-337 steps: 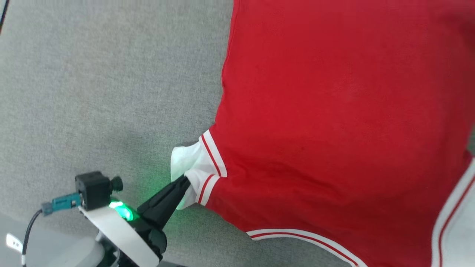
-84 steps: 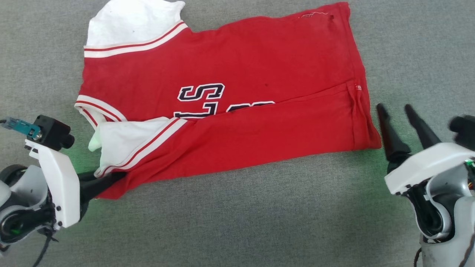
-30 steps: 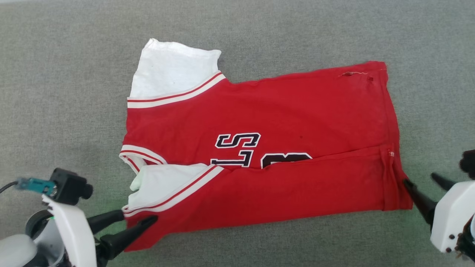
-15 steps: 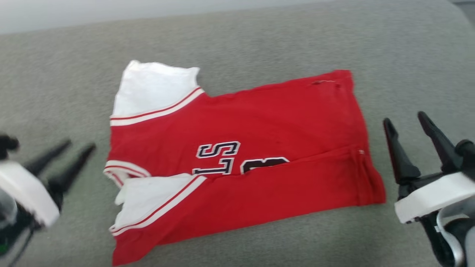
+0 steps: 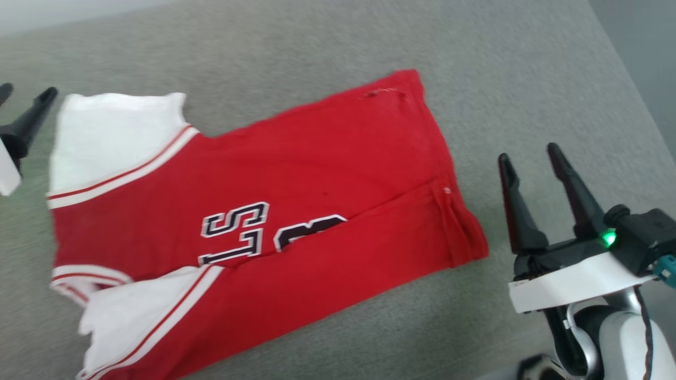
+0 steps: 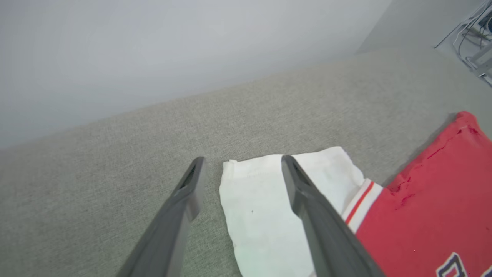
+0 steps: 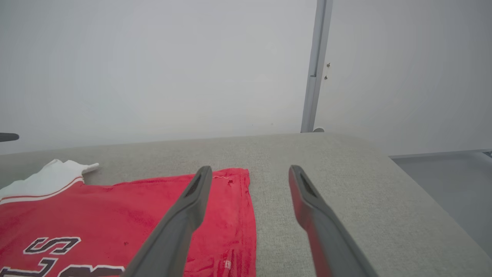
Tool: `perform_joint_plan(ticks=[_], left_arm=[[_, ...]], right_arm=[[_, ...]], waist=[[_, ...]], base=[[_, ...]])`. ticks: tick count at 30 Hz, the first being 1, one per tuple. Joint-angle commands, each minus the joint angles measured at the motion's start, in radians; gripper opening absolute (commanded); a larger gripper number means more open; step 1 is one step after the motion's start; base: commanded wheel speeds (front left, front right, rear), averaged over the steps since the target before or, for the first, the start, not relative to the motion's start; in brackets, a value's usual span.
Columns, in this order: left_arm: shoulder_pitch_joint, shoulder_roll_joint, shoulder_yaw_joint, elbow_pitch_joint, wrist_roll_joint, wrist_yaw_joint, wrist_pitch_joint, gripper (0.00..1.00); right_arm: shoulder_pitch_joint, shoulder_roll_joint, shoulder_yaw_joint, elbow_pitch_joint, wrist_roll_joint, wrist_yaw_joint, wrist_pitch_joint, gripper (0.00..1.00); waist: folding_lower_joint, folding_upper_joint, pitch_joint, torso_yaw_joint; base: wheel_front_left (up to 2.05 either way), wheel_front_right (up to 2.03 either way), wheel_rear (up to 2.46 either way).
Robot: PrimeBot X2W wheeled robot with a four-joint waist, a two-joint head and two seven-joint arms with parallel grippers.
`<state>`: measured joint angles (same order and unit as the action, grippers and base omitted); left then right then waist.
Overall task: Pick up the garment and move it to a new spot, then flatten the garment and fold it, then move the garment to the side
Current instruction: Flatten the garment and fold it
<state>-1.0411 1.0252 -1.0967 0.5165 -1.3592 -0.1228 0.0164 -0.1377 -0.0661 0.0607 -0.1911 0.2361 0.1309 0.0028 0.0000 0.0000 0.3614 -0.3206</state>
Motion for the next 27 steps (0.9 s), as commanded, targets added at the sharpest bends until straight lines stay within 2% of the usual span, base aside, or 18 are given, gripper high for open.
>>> perform_joint_plan(ticks=[1, 5, 12, 16, 17, 18, 19, 20, 22, 27], left_arm=[[-0.025, -0.005, -0.013, 0.026, 0.009, -0.004, 0.045, 1.00], [-0.085, 0.008, -0.051, 0.086, 0.014, -0.008, 0.197, 1.00], [-0.139, 0.048, -0.105, 0.103, -0.018, -0.006, 0.412, 1.00], [-0.140, 0.048, -0.135, 0.058, -0.055, -0.006, 0.533, 1.00], [-0.143, 0.048, -0.138, 0.038, -0.066, -0.007, 0.549, 0.96], [-0.149, 0.052, -0.139, 0.021, -0.074, -0.007, 0.560, 0.50], [-0.155, 0.056, -0.142, 0.004, -0.074, -0.007, 0.564, 0.30], [-0.159, 0.060, -0.141, -0.005, -0.075, -0.007, 0.564, 0.00], [-0.164, 0.063, -0.142, -0.012, -0.077, -0.007, 0.565, 0.00], [-0.198, 0.053, -0.144, -0.056, -0.061, -0.007, 0.542, 0.00]], right_arm=[[0.001, 0.007, 0.007, 0.006, 0.004, -0.001, -0.014, 1.00], [0.015, 0.014, 0.026, 0.024, 0.011, -0.001, -0.036, 1.00], [0.009, 0.017, 0.064, 0.053, 0.031, -0.001, -0.053, 1.00], [-0.006, 0.016, 0.087, 0.061, 0.035, -0.001, -0.045, 1.00], [-0.013, 0.016, 0.090, 0.065, 0.034, -0.001, -0.038, 1.00], [-0.025, 0.016, 0.095, 0.067, 0.030, -0.001, -0.026, 1.00], [-0.042, 0.016, 0.103, 0.070, 0.025, -0.001, -0.010, 1.00], [-0.062, 0.017, 0.111, 0.077, 0.021, -0.001, 0.013, 1.00], [-0.085, 0.016, 0.112, 0.085, 0.018, -0.001, 0.041, 1.00], [-0.258, -0.001, 0.100, 0.157, 0.010, -0.001, 0.240, 1.00]], waist=[[0.0000, 0.0000, 0.049, -0.051], [0.0000, 0.0000, 0.078, -0.085], [0.0000, 0.0000, 0.116, -0.111], [0.0000, 0.0000, 0.134, -0.104], [0.0000, 0.0000, 0.138, -0.101], [0.0000, 0.0000, 0.142, -0.098], [0.0000, 0.0000, 0.145, -0.096], [0.0000, 0.0000, 0.149, -0.094], [0.0000, 0.0000, 0.152, -0.091], [0.0000, 0.0000, 0.173, -0.063]], base=[[0.00, 0.00, 0.00], [0.00, 0.00, 0.00], [0.00, 0.00, 0.00], [0.00, 0.00, 0.00], [0.00, 0.00, 0.00], [0.00, 0.00, 0.00], [0.00, 0.00, 0.00], [0.00, 0.00, 0.00], [0.00, 0.00, 0.00], [0.00, 0.00, 0.00]])
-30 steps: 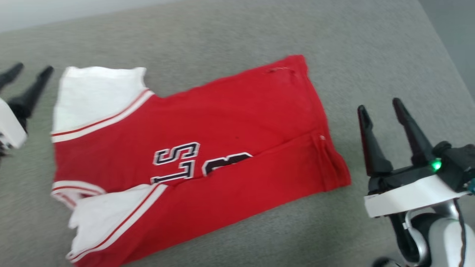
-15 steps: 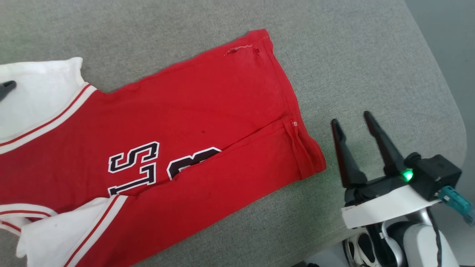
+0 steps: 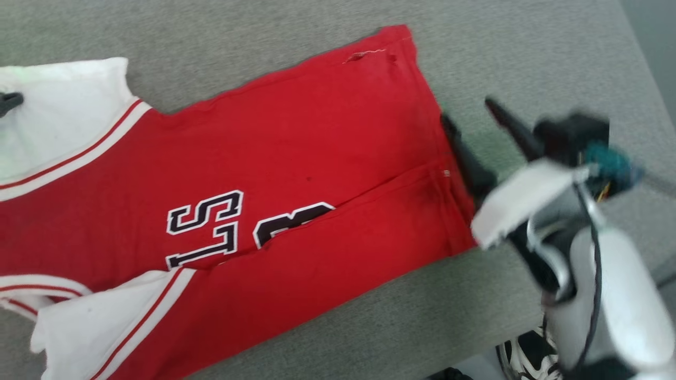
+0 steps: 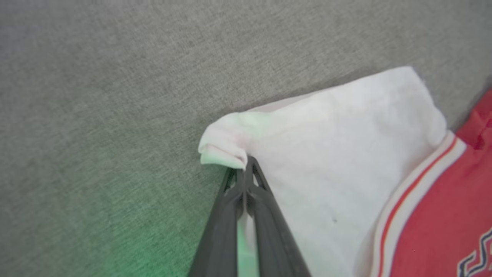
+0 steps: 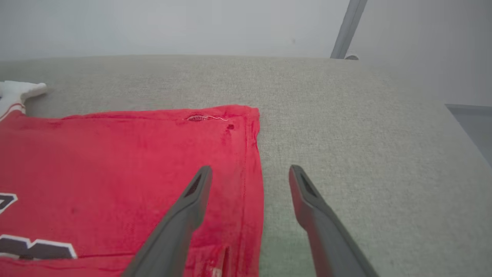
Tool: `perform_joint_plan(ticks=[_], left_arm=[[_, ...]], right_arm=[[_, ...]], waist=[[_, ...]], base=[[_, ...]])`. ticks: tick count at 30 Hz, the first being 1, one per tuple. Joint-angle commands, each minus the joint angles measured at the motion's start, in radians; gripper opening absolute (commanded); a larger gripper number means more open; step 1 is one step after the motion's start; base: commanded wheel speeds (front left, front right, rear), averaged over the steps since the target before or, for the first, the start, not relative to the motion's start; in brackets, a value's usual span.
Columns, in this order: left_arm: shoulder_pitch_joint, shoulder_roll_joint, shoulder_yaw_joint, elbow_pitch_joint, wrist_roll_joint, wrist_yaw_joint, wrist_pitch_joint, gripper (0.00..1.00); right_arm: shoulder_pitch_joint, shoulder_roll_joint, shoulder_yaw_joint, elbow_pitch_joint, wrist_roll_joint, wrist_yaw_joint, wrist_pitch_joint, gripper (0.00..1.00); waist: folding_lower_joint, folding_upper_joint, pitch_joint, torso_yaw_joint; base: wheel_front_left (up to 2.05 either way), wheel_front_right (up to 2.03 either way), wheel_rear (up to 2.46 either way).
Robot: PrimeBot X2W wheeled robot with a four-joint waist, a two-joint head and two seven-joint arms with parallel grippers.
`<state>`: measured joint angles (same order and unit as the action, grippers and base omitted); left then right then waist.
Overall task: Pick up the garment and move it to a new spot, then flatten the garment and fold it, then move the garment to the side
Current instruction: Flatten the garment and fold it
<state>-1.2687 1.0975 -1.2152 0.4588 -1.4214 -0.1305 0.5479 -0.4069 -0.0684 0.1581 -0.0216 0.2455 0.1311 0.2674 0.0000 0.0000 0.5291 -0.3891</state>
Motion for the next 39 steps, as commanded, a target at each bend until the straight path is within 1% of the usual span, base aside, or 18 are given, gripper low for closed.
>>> perform_joint_plan(ticks=[1, 5, 7, 8, 10, 15, 21, 22, 23, 25, 28, 29, 33, 36, 37, 39], left_arm=[[0.021, -0.026, -0.026, -0.007, 0.007, 0.000, 0.004, 0.00], [-0.011, -0.054, -0.027, -0.035, 0.017, 0.000, -0.024, 0.00], [-0.019, -0.065, -0.033, -0.049, 0.024, 0.000, -0.032, 0.00], [-0.027, -0.070, -0.040, -0.061, 0.033, 0.000, -0.043, 0.00], [-0.033, -0.075, -0.043, -0.071, 0.030, 0.000, -0.058, 0.00], [-0.046, -0.074, -0.054, -0.095, 0.021, 0.001, -0.076, 0.00], [-0.055, -0.073, -0.066, -0.120, 0.024, 0.002, -0.098, 0.00], [-0.056, -0.075, -0.066, -0.124, 0.023, 0.002, -0.103, 0.00], [-0.058, -0.078, -0.067, -0.127, 0.021, 0.002, -0.111, 0.00], [-0.057, -0.086, -0.067, -0.128, 0.021, 0.001, -0.129, 0.00], [-0.058, -0.106, -0.062, -0.131, 0.011, 0.001, -0.187, 0.00], [-0.067, -0.118, -0.057, -0.137, 0.025, 0.001, -0.249, 0.00], [-0.036, -0.138, -0.050, -0.160, -0.008, 0.001, -0.379, 0.00], [0.004, -0.138, -0.054, -0.204, -0.017, 0.001, -0.452, 0.00], [0.004, -0.138, -0.054, -0.204, -0.017, 0.001, -0.452, 0.00], [0.045, -0.130, -0.057, -0.246, -0.021, 0.001, -0.492, 0.00]], right_arm=[[-0.031, -0.006, -0.003, 0.009, 0.002, -0.001, 0.022, 1.00], [-0.201, -0.039, -0.028, 0.100, 0.013, -0.001, 0.170, 1.00], [-0.276, -0.033, -0.046, 0.157, 0.037, -0.001, 0.244, 1.00], [-0.343, -0.031, -0.058, 0.217, 0.060, -0.001, 0.326, 1.00], [-0.403, -0.032, -0.064, 0.265, 0.072, -0.001, 0.399, 1.00], [-0.490, -0.023, -0.080, 0.359, 0.056, -0.001, 0.528, 1.00], [-0.517, -0.010, -0.107, 0.431, 0.024, -0.001, 0.611, 1.00], [-0.519, -0.006, -0.109, 0.438, 0.025, -0.001, 0.616, 0.77], [-0.519, -0.003, -0.114, 0.442, 0.025, -0.001, 0.618, 0.48], [-0.516, 0.000, -0.116, 0.447, 0.020, -0.001, 0.619, 0.00], [-0.512, -0.009, -0.123, 0.435, 0.010, -0.001, 0.591, 0.00], [-0.511, -0.023, -0.122, 0.422, 0.014, -0.001, 0.581, 0.00], [-0.496, -0.055, -0.111, 0.392, 0.031, -0.001, 0.570, 0.00], [-0.449, -0.099, -0.101, 0.357, 0.053, -0.001, 0.577, 0.00], [-0.449, -0.099, -0.101, 0.357, 0.053, -0.001, 0.577, 0.00], [-0.406, -0.133, -0.090, 0.318, 0.073, -0.001, 0.578, 0.00]], waist=[[0.0000, 0.0000, 0.011, 0.015], [0.0000, 0.0000, 0.034, 0.059], [0.0000, 0.0000, 0.044, 0.080], [0.0000, 0.0000, 0.054, 0.099], [0.0000, 0.0000, 0.063, 0.116], [0.0000, 0.0000, 0.086, 0.147], [0.0000, 0.0000, 0.103, 0.167], [0.0000, 0.0000, 0.104, 0.169], [0.0000, 0.0000, 0.104, 0.172], [0.0000, 0.0000, 0.098, 0.179], [0.0000, 0.0000, 0.077, 0.192], [0.0000, 0.0000, 0.054, 0.200], [0.0000, 0.0000, -0.014, 0.222], [0.0000, 0.0000, -0.072, 0.252], [0.0000, 0.0000, -0.072, 0.252], [0.0000, 0.0000, -0.108, 0.273]], base=[[0.00, 0.00, 0.00], [0.00, 0.00, 0.00], [0.00, 0.00, 0.00], [0.00, 0.00, 0.00], [0.00, 0.00, 0.00], [0.00, 0.00, 0.00], [0.00, 0.00, 0.00], [0.00, 0.00, 0.00], [0.00, 0.00, 0.00], [0.00, 0.00, 0.00], [0.00, 0.00, 0.00], [0.00, 0.00, 0.00], [0.00, 0.00, 0.00], [0.00, 0.00, 0.00], [0.00, 0.00, 0.00], [0.00, 0.00, 0.00]])
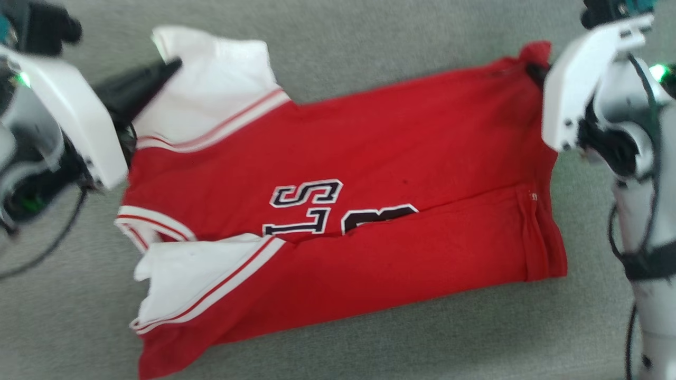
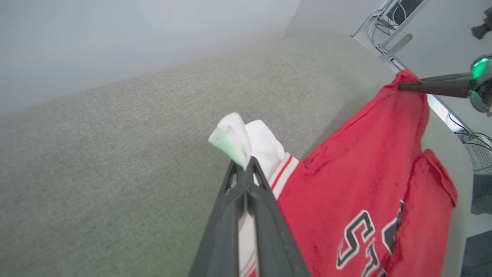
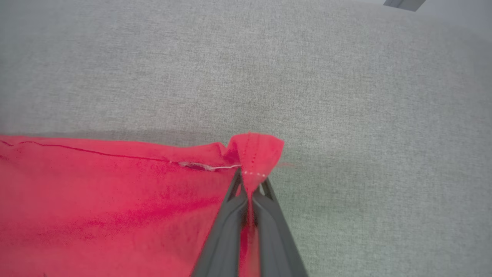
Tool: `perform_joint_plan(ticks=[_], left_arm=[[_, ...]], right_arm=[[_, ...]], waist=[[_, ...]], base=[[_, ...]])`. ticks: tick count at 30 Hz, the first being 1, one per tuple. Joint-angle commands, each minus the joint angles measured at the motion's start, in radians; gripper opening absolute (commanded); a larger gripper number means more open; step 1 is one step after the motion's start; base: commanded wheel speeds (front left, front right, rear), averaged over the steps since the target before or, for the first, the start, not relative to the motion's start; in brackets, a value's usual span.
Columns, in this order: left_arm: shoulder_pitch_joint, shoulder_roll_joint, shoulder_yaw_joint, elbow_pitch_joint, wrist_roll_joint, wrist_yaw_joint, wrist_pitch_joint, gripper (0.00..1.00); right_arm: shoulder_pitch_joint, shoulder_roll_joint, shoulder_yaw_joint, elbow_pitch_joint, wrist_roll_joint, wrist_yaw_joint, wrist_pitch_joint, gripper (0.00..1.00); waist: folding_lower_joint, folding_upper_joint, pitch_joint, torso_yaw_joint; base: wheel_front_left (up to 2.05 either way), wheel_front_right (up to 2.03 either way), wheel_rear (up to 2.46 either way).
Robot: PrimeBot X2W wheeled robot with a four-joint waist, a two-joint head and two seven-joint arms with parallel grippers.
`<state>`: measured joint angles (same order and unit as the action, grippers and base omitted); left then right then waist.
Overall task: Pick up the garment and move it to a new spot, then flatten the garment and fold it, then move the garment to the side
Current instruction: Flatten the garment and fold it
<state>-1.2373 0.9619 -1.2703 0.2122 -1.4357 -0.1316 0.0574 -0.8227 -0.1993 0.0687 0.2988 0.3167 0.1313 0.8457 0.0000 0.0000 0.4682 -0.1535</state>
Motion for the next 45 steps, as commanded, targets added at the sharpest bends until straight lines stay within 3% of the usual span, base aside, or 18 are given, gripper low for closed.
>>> perform_joint_plan(ticks=[1, 8, 16, 21, 27, 38, 39, 40, 41, 42, 43, 44, 45], left_arm=[[0.036, 0.012, -0.003, -0.021, -0.010, 0.002, -0.024, 0.00], [0.236, 0.098, -0.008, -0.173, 0.006, 0.002, -0.207, 0.00], [0.494, 0.179, 0.001, -0.273, -0.013, 0.002, -0.322, 0.00], [0.676, 0.101, 0.140, -0.258, 0.011, 0.002, -0.323, 0.00], [0.837, -0.024, 0.287, -0.198, 0.080, 0.002, -0.323, 0.00], [0.906, -0.103, 0.317, -0.049, 0.214, 0.003, -0.323, 0.00], [0.908, -0.112, 0.317, -0.039, 0.221, 0.003, -0.323, 0.00], [0.908, -0.118, 0.317, -0.034, 0.229, 0.002, -0.323, 0.00], [0.908, -0.124, 0.320, -0.029, 0.238, 0.002, -0.323, 0.07], [0.908, -0.124, 0.320, -0.029, 0.238, 0.002, -0.323, 0.07], [0.906, -0.130, 0.329, -0.024, 0.250, 0.002, -0.323, 0.18], [0.906, -0.136, 0.340, -0.015, 0.260, 0.003, -0.323, 0.44], [0.909, -0.145, 0.354, -0.007, 0.274, 0.002, -0.323, 0.79]], right_arm=[[0.039, -0.020, 0.006, -0.025, 0.014, -0.001, 0.001, 0.00], [0.289, -0.115, 0.000, -0.224, 0.076, -0.001, 0.018, 0.00], [0.574, -0.115, -0.056, -0.463, 0.082, -0.001, 0.049, 0.00], [0.697, -0.091, -0.104, -0.543, 0.075, -0.001, 0.038, 0.00], [0.741, -0.061, -0.149, -0.505, 0.050, -0.001, -0.016, 0.00], [0.674, -0.031, -0.119, -0.292, 0.015, -0.001, -0.179, 0.00], [0.668, -0.027, -0.117, -0.278, 0.016, -0.001, -0.195, 0.07], [0.664, -0.025, -0.115, -0.267, 0.017, -0.001, -0.205, 0.25], [0.663, -0.023, -0.111, -0.257, 0.019, -0.001, -0.210, 0.44], [0.663, -0.023, -0.111, -0.257, 0.019, -0.001, -0.210, 0.44], [0.661, -0.024, -0.109, -0.251, 0.020, -0.001, -0.211, 0.70], [0.658, -0.029, -0.110, -0.246, 0.020, -0.001, -0.215, 0.99], [0.658, -0.033, -0.112, -0.245, 0.022, -0.001, -0.216, 1.00]], waist=[[0.0000, 0.0000, -0.064, 0.047], [0.0000, 0.0000, -0.145, 0.096], [0.0000, 0.0000, -0.162, 0.123], [0.0000, 0.0000, -0.148, 0.134], [0.0000, 0.0000, -0.138, 0.135], [0.0000, 0.0000, -0.132, 0.121], [0.0000, 0.0000, -0.133, 0.121], [0.0000, 0.0000, -0.134, 0.120], [0.0000, 0.0000, -0.136, 0.120], [0.0000, 0.0000, -0.136, 0.120], [0.0000, 0.0000, -0.139, 0.120], [0.0000, 0.0000, -0.142, 0.121], [0.0000, 0.0000, -0.145, 0.122]], base=[[0.00, 0.00, 0.00], [0.00, 0.00, 0.00], [0.00, 0.00, 0.00], [0.00, 0.00, 0.00], [0.00, 0.00, 0.00], [0.00, 0.00, 0.00], [0.00, 0.00, 0.00], [0.00, 0.00, 0.00], [0.00, 0.00, 0.00], [0.00, 0.00, 0.00], [0.00, 0.00, 0.00], [0.00, 0.00, 0.00], [0.00, 0.00, 0.00]])
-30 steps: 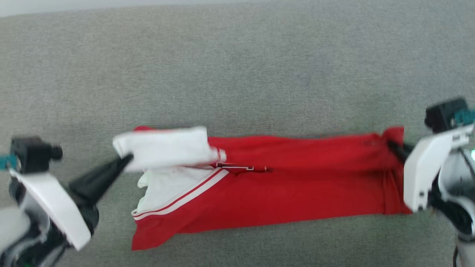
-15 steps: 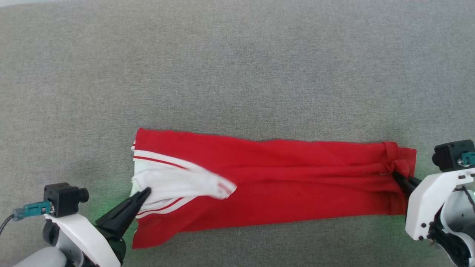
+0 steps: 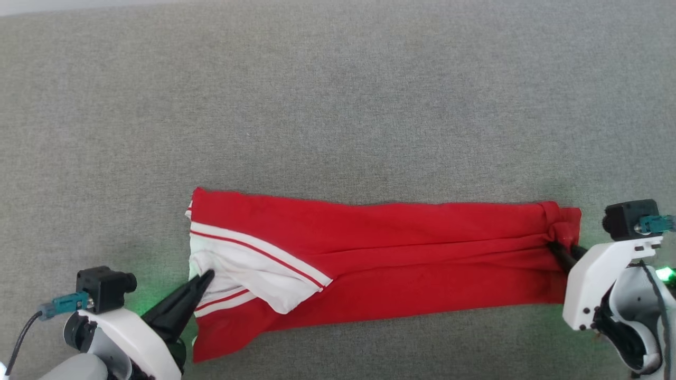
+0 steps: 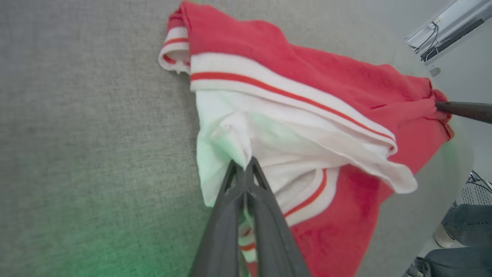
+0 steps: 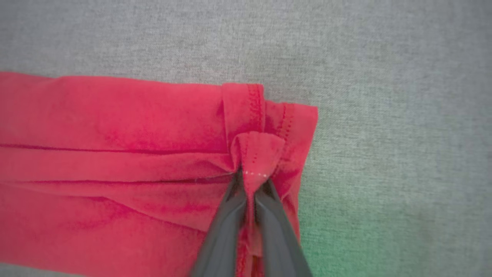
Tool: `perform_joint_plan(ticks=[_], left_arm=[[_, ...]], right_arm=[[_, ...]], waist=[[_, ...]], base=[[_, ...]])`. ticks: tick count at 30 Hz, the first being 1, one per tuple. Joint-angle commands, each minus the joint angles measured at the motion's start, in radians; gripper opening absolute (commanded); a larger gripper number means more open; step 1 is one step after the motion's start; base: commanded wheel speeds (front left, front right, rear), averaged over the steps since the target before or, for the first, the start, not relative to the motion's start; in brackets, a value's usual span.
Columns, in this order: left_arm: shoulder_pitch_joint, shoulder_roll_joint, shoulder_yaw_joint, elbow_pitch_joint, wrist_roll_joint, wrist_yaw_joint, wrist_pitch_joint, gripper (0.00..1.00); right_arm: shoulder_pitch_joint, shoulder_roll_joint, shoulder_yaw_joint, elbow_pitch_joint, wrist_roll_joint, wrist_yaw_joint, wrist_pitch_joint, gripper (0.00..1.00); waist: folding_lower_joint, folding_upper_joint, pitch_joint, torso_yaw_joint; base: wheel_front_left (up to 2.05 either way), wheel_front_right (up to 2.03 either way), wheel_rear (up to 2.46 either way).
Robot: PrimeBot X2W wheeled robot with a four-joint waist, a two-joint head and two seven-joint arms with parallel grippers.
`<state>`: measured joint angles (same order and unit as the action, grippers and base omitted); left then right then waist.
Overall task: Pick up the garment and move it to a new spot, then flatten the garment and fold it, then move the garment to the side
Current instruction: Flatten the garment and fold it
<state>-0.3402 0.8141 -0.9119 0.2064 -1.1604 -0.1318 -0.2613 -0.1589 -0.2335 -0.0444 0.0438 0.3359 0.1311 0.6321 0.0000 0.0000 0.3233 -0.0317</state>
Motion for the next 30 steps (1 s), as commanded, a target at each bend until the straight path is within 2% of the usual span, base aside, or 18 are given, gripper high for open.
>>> perform_joint_plan(ticks=[1, 8, 11, 15, 22, 27, 30], left_arm=[[0.017, -0.006, 0.011, 0.002, 0.013, 0.003, -0.005, 1.00], [0.071, -0.063, 0.116, -0.007, 0.095, 0.003, -0.005, 1.00], [0.106, -0.098, 0.187, -0.013, 0.121, 0.003, -0.005, 1.00], [0.146, -0.155, 0.280, 0.012, 0.189, 0.003, -0.005, 1.00], [0.212, -0.291, 0.514, 0.087, 0.394, 0.003, -0.005, 1.00], [0.261, -0.368, 0.651, 0.042, 0.578, 0.003, -0.005, 1.00], [0.289, -0.406, 0.701, -0.013, 0.678, 0.003, -0.005, 1.00]], right_arm=[[-0.006, -0.001, -0.003, 0.007, 0.006, -0.001, -0.002, 1.00], [0.029, -0.021, -0.075, -0.026, 0.041, -0.001, 0.034, 1.00], [0.042, -0.005, -0.112, -0.010, 0.064, -0.001, 0.068, 1.00], [0.055, -0.014, -0.133, 0.034, 0.068, -0.001, 0.115, 1.00], [0.040, 0.028, -0.174, 0.114, 0.130, -0.001, 0.164, 1.00], [0.040, 0.027, -0.177, 0.149, 0.126, 0.000, 0.192, 1.00], [0.043, 0.025, -0.178, 0.171, 0.119, 0.000, 0.212, 1.00]], waist=[[0.0000, 0.0000, -0.003, 0.002], [0.0000, 0.0000, -0.037, 0.035], [0.0000, 0.0000, -0.052, 0.058], [0.0000, 0.0000, -0.071, 0.093], [0.0000, 0.0000, -0.092, 0.141], [0.0000, 0.0000, -0.103, 0.162], [0.0000, 0.0000, -0.107, 0.172]], base=[[0.00, 0.00, 0.00], [0.00, 0.00, 0.00], [0.00, 0.00, 0.00], [0.00, 0.00, 0.00], [0.00, 0.00, 0.00], [0.00, 0.00, 0.00], [0.00, 0.00, 0.00]])
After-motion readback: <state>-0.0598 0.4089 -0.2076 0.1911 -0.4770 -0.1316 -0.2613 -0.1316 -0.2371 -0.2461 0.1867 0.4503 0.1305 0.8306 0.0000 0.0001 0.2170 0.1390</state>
